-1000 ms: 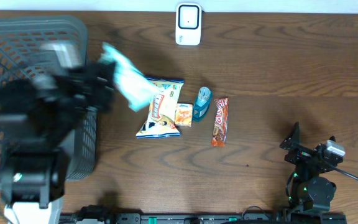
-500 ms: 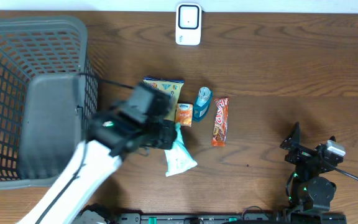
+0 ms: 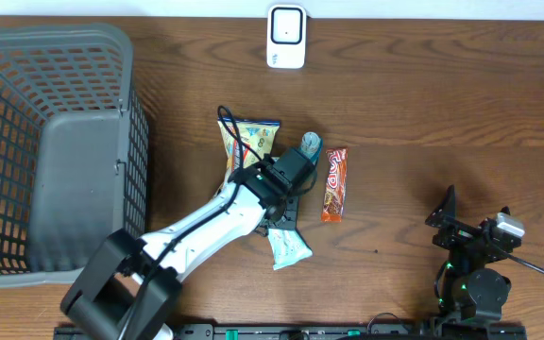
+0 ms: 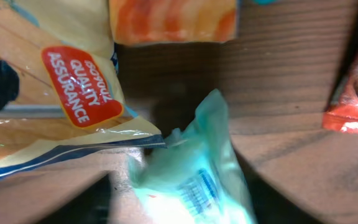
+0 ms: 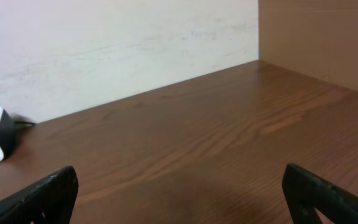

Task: Scan the item barcode
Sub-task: 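Carry the wipes pack out and lay it below the orange packet, then retract the left arm back past the basket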

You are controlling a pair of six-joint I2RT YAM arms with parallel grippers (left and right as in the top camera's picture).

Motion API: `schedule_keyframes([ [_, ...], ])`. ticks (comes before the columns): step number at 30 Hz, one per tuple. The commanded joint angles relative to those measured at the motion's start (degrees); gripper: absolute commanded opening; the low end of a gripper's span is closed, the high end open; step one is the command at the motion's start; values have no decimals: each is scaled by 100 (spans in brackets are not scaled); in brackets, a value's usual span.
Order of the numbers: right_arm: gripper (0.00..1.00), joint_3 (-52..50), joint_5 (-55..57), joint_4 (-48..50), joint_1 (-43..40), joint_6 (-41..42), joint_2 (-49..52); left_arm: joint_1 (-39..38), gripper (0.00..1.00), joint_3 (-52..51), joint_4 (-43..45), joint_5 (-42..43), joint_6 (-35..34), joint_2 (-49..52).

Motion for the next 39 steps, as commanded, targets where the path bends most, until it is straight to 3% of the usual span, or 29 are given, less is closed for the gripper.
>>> schedule_keyframes([
  [1,99,-13,13,-22,-24,-61,-20,-17,96,31,-37,-129,-282,-76],
  [8,99,-15,13,-22,-24,-61,-20,-11,99,494,-656,-540,-258,-1106],
  [13,99,-13,13,-22,-24,-61,-20,63,98,656,-695,-1338,435,-2393],
  [15,99,-13,11,-22,-24,-61,-20,203,98,654,-776,-1379,420,-2645],
  [20,99,-15,13,-22,-24,-61,-20,553,98,643,-1897,-1379,-339,-2898],
  [25,99,-13,13,-22,-24,-61,-20,955,98,568,-3121,-1987,-1086,-2907],
  [39,99,-13,13,-22,-24,-61,-20,2503,98,562,-3650,-2022,-1377,-3136],
])
